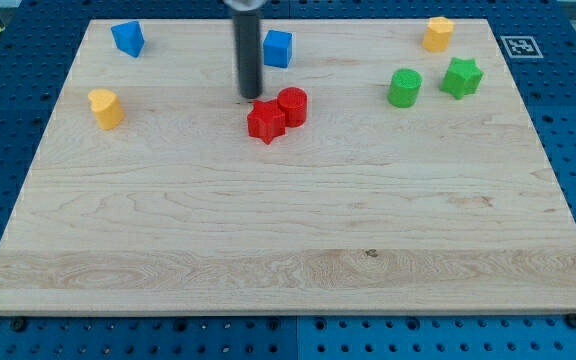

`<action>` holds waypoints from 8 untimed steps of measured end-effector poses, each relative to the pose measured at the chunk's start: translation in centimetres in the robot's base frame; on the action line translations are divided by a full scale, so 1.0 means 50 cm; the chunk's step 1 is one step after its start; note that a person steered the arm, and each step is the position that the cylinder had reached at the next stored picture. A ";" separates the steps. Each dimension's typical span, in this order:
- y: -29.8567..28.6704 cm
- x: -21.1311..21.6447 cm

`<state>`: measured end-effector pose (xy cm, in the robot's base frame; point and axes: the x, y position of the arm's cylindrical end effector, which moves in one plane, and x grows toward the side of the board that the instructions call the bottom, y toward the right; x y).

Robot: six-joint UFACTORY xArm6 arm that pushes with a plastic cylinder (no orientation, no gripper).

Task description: Move the green circle to the top of the yellow heart

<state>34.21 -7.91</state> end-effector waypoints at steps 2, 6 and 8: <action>-0.274 -0.014; -0.214 0.170; -0.045 0.232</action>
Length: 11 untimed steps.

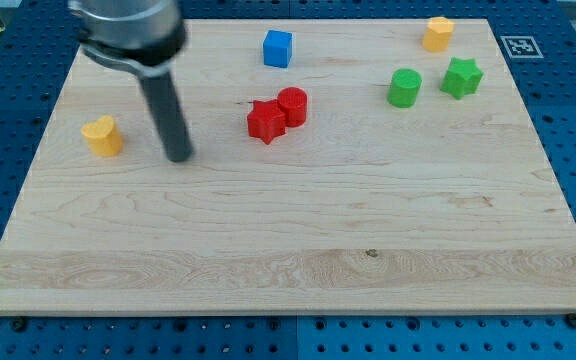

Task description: Move the green circle to the top of the yellow heart

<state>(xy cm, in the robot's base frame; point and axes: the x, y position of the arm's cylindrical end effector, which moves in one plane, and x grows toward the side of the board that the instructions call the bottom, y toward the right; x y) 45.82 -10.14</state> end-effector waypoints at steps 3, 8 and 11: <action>0.472 -0.078; 0.590 -0.240; 0.428 -0.292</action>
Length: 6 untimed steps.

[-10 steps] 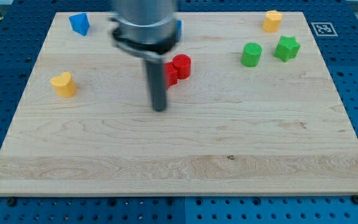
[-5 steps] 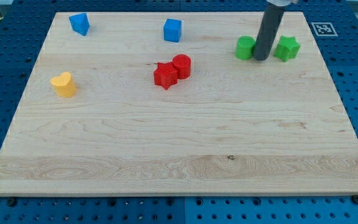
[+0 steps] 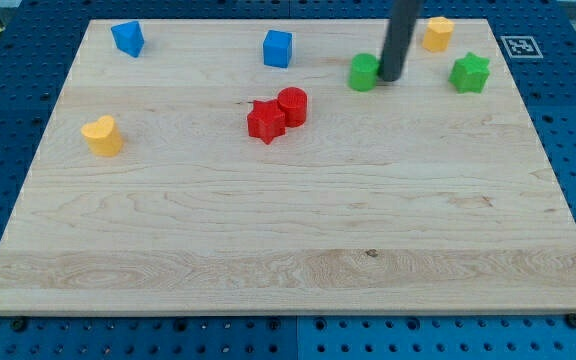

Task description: Move the green circle to the top of the yellow heart

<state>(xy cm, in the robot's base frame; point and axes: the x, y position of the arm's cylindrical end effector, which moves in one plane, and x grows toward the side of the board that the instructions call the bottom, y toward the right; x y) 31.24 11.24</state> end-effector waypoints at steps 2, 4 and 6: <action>-0.068 0.001; -0.280 0.003; -0.466 0.032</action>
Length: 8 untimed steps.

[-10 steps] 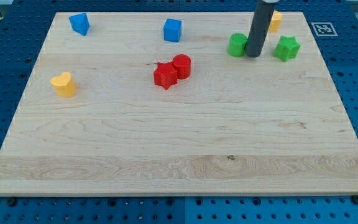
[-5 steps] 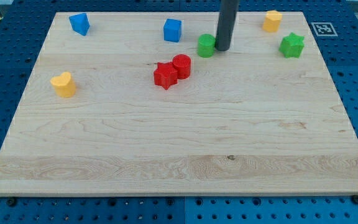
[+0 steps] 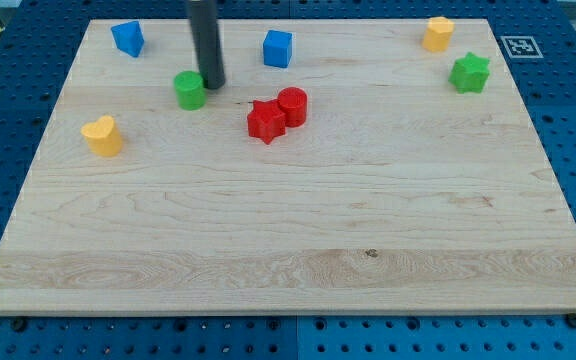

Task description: Move the green circle to the top of the yellow heart

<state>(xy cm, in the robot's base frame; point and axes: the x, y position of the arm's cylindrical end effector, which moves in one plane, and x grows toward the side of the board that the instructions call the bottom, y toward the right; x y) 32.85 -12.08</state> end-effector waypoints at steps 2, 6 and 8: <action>-0.063 0.020; -0.085 0.100; -0.120 0.090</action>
